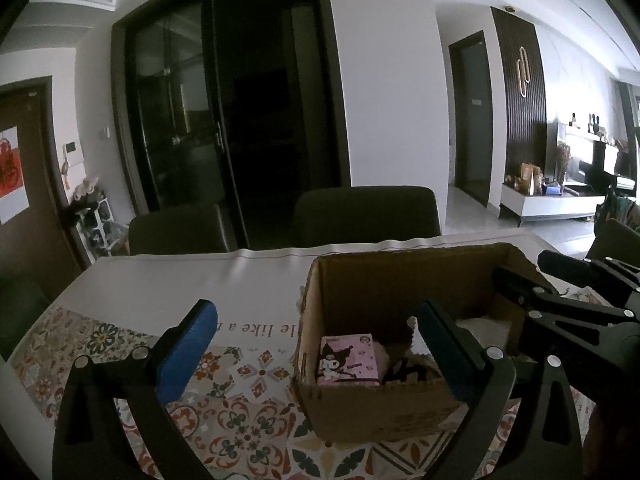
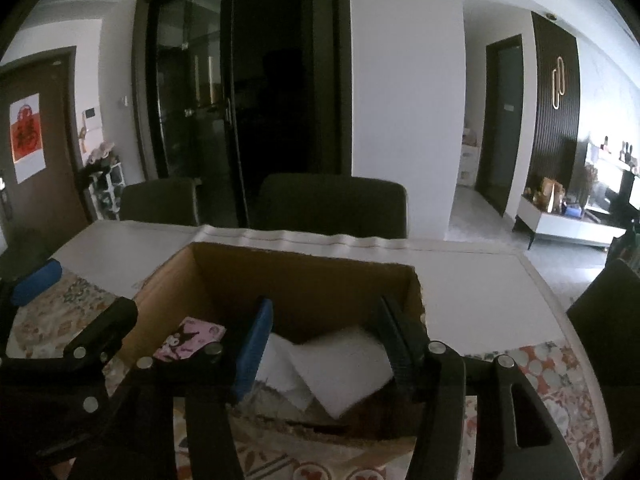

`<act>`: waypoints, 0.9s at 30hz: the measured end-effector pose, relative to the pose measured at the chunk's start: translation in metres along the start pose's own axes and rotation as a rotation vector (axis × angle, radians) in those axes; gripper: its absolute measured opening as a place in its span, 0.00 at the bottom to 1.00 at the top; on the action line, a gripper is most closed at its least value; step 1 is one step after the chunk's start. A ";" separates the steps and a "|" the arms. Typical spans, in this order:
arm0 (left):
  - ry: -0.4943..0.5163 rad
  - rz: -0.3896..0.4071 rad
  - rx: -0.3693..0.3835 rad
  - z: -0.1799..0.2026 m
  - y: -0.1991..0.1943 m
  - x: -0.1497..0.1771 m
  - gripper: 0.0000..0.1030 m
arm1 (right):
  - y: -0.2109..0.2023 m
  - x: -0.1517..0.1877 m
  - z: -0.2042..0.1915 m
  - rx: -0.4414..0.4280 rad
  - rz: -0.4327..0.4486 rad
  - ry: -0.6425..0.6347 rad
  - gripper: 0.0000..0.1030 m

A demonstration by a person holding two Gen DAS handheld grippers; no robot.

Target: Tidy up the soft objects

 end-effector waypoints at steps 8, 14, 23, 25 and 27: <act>0.013 0.037 -0.015 -0.005 -0.041 0.005 1.00 | -0.040 0.009 0.002 0.033 0.012 0.030 0.54; 0.021 0.090 -0.037 -0.010 -0.093 0.009 1.00 | -0.090 0.023 0.004 0.060 0.031 0.058 0.55; 0.005 0.115 -0.017 -0.015 -0.166 0.029 1.00 | -0.172 0.045 -0.005 0.102 0.076 0.050 0.63; -0.005 0.113 -0.001 -0.015 -0.180 0.035 1.00 | -0.188 0.052 -0.007 0.107 0.084 0.057 0.67; -0.001 0.112 0.001 -0.016 -0.193 0.040 1.00 | -0.202 0.058 -0.010 0.114 0.093 0.061 0.67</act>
Point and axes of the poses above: each gripper's, at about its wrist camera, not at the fingertips, and y roughly the way its jaws point, z to its right, x to its underside, the point moved 4 cm from there along y, roughly the way its jaws point, and after that the axes turned 7 degrees about y, right-handed, at the moved point
